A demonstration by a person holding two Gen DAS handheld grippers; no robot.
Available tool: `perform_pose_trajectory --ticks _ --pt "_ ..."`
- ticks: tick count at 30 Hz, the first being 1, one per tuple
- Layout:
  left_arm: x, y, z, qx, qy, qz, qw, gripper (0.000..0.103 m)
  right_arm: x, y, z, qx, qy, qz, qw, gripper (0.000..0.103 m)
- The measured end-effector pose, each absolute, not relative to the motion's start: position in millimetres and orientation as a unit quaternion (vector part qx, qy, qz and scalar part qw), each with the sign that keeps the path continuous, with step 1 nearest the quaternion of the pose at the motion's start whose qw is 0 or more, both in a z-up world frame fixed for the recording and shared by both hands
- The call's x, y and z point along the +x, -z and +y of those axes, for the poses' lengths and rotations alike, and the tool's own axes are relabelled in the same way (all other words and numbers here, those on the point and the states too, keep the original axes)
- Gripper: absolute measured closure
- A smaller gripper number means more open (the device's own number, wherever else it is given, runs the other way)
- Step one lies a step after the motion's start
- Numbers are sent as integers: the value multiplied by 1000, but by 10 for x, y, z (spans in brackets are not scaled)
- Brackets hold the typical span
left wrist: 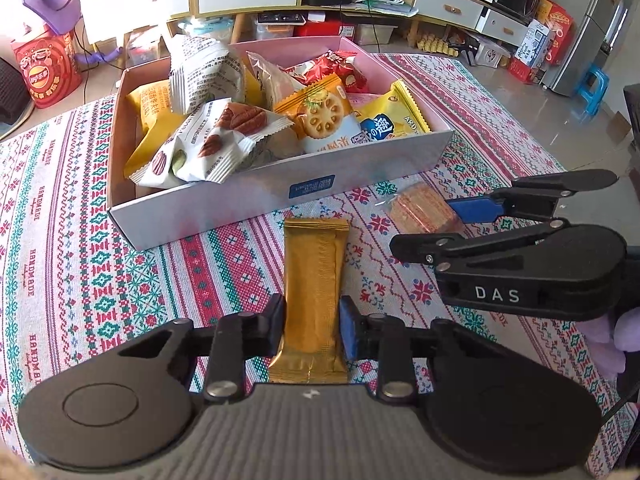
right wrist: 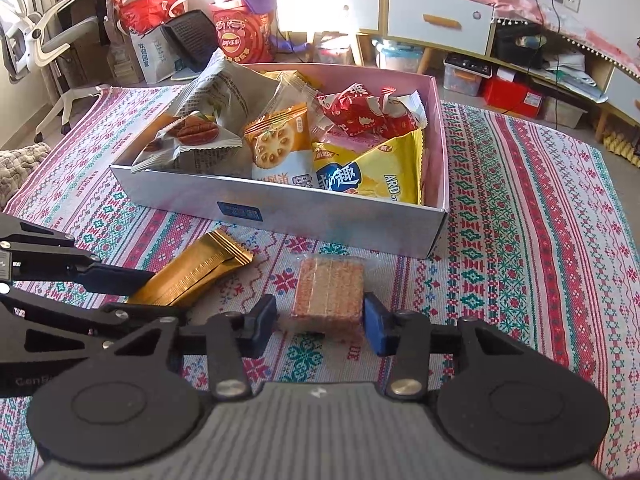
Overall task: Organize snacks
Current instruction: 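Grasp the gold bar with the left tool while the right tool grasps the wafer cake, then carry the gold bar and wafer cake into the box and release both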
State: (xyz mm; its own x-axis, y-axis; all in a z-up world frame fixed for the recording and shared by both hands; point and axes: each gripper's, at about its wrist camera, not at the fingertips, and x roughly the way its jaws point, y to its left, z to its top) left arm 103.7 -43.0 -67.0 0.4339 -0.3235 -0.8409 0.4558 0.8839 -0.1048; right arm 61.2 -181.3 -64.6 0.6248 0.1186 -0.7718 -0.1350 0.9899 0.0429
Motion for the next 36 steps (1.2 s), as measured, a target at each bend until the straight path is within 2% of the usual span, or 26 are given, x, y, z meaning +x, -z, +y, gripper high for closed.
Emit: perform_pose_trajectory --ticks 3,4,5,19,29,36 --pt "1020 640 -415 66 228 483 843 68 602 620 -1810 -8 -72 435 897 61" --pt "1010 625 -410 64 228 483 843 68 599 607 -1814 -6 -72 436 897 63" --pt "1004 606 -405 63 229 482 844 69 598 592 -1819 -3 -72 438 896 71" --pt "985 277 -303 41 229 456 859 68 644 386 -1986 74 -75 447 888 71" --pt "1098 -36 -305 29 218 411 885 68 733 56 -2202 137 -64 411 899 71" --pt "1463 -161 -479 30 210 399 892 68 1020 -26 -2362 175 -54 377 908 71"
